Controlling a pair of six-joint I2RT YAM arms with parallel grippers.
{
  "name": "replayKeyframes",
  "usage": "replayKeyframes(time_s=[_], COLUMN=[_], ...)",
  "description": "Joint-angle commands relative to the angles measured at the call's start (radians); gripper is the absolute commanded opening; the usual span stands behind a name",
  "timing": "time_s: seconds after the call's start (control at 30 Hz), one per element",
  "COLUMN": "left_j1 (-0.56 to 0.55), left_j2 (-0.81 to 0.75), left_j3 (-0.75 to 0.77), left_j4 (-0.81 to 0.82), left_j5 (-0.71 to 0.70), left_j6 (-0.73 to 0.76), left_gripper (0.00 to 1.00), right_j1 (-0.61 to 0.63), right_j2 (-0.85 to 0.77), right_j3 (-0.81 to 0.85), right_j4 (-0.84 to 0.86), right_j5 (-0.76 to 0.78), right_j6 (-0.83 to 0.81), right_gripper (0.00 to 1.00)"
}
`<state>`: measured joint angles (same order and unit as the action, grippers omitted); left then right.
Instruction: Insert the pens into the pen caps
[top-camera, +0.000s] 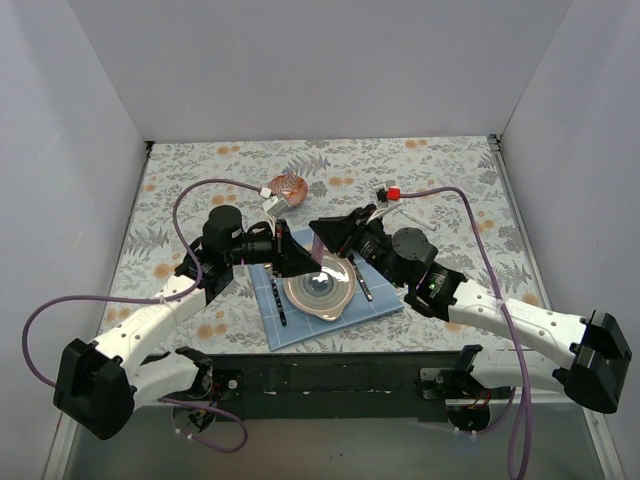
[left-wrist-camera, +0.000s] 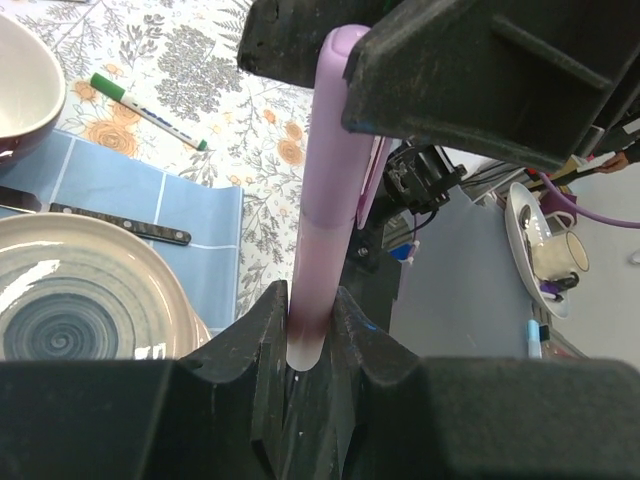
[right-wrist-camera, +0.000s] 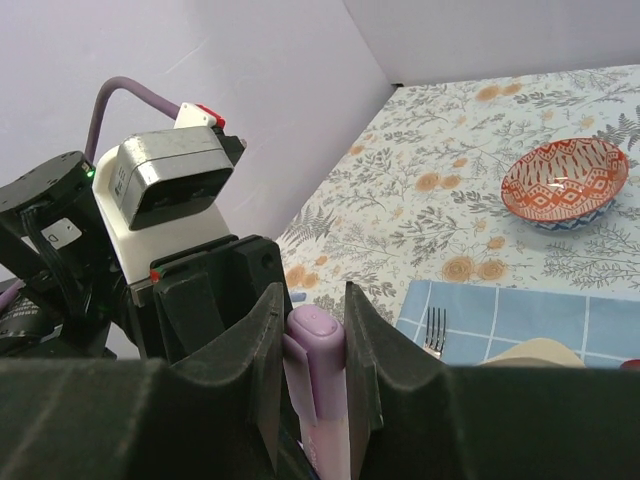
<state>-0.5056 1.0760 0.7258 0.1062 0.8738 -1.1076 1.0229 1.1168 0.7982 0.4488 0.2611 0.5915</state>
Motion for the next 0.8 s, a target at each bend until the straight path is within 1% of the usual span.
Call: replayKeyframes(time_s=[0.0,0.03,0.1,0.13,0.17,0.2,0.23,0.27,0.3,0.47,0.63,0.73,0.77], left_j1=[0.067,0.068,0.068,0.068,0.068,0.067,0.068,0.068,0.068,0.068,0.068,0.068,0.068], left_j2=[0.012,0.018,0.027,0.025,0.021,0.010,0.003,-0.005,-0.011,-0.059,-0.067,-0.059,-0.048], left_j3=[0.161,0.164,0.158,0.147,0.130,0.103,0.089,0.075,0.055,0.032,0.018,0.009,0.006], left_j4=[0.204,0.196,0.188,0.194,0.216,0.227,0.233,0.245,0.251,0.236,0.240,0.262,0.273], left_j5=[-0.225,-0.207,-0.120,-0.099,-0.084,-0.041,-0.026,-0.009,0.037,0.122,0.201,0.241,0.266], left_j6=[-0.026,-0.026,-0.021,-0.029,-0.038,-0.040,-0.041,-0.044,-0.047,-0.032,-0.034,-0.046,-0.063], left_gripper=[0.00,0.00,0.00,0.00,0.00,0.00,0.00,0.00,0.00,0.00,0.00,0.00,0.00], right_j1=[0.114,0.109,0.094,0.088,0.072,0.066,0.060,0.043,0.033,-0.021,-0.035,-0.035,-0.034], right_j2=[-0.006,-0.017,-0.041,-0.048,-0.051,-0.051,-0.049,-0.046,-0.043,-0.005,0.026,0.054,0.057], right_j3=[-0.091,-0.083,-0.018,0.014,0.072,0.103,0.127,0.148,0.183,0.246,0.246,0.242,0.242], right_j4=[-0.257,-0.260,-0.288,-0.294,-0.314,-0.321,-0.326,-0.332,-0.332,-0.320,-0.269,-0.243,-0.239], right_j5=[-0.165,-0.158,-0.148,-0.149,-0.142,-0.135,-0.131,-0.128,-0.128,-0.175,-0.201,-0.215,-0.226], right_j6=[0.060,0.056,0.027,0.013,-0.016,-0.030,-0.042,-0.062,-0.068,-0.096,-0.104,-0.098,-0.098], right_gripper=[0.01,0.01,0.01,0.01,0.19,0.30,0.37,0.48,0.51,0.59,0.59,0.57,0.51])
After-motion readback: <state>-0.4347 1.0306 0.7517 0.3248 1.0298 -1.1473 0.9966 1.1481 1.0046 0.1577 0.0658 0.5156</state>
